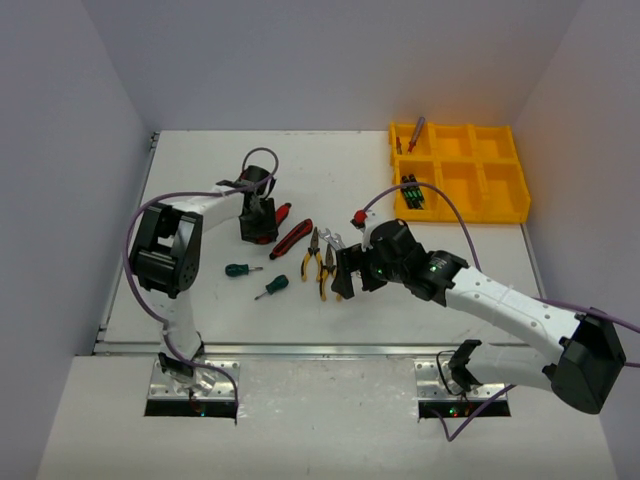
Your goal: Sort the tools into containers
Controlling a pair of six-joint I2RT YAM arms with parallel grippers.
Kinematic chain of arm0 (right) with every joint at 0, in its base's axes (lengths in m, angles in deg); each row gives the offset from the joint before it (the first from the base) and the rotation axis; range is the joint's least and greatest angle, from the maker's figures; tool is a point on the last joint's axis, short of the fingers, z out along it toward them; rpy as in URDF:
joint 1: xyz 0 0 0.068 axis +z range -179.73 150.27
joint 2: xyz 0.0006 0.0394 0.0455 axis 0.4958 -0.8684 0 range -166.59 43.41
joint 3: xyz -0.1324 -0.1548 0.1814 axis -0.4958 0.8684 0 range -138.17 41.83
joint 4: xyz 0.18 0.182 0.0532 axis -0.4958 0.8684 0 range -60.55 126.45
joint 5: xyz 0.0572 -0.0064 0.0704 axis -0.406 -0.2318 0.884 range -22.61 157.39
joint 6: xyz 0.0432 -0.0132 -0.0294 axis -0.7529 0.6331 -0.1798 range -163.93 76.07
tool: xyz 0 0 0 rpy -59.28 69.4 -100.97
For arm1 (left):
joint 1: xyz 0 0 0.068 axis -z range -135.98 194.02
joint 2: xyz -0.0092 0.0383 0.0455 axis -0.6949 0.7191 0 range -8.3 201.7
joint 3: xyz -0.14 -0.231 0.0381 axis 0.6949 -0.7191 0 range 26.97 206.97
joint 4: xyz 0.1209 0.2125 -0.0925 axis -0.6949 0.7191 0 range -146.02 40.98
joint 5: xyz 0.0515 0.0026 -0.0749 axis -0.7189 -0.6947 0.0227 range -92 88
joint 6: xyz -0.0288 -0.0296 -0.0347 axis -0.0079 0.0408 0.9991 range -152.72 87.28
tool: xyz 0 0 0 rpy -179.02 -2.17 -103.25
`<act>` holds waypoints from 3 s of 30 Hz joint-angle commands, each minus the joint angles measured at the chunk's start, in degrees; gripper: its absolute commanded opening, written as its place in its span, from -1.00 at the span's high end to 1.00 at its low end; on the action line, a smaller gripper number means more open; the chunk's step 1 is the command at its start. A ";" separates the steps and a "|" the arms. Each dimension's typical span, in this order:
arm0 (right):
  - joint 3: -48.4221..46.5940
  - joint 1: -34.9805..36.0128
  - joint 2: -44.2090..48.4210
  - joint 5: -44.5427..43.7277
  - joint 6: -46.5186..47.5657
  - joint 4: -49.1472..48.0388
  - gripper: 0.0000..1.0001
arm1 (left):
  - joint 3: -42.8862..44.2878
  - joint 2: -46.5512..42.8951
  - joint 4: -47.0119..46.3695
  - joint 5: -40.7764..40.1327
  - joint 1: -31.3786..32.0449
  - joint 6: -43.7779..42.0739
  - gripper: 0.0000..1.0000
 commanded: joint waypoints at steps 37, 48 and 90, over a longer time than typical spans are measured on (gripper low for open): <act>1.17 -0.05 0.21 0.65 1.77 -4.30 -0.98 | 15.19 7.91 4.91 -8.22 3.19 -3.69 1.00; -7.53 -2.09 1.82 0.00 -5.76 -7.41 -0.98 | -9.01 -25.75 -24.71 13.39 10.71 2.42 1.00; -56.48 -39.94 -41.13 -8.22 -3.66 7.67 1.00 | -14.69 -55.07 1.48 -17.24 16.62 -0.35 -1.00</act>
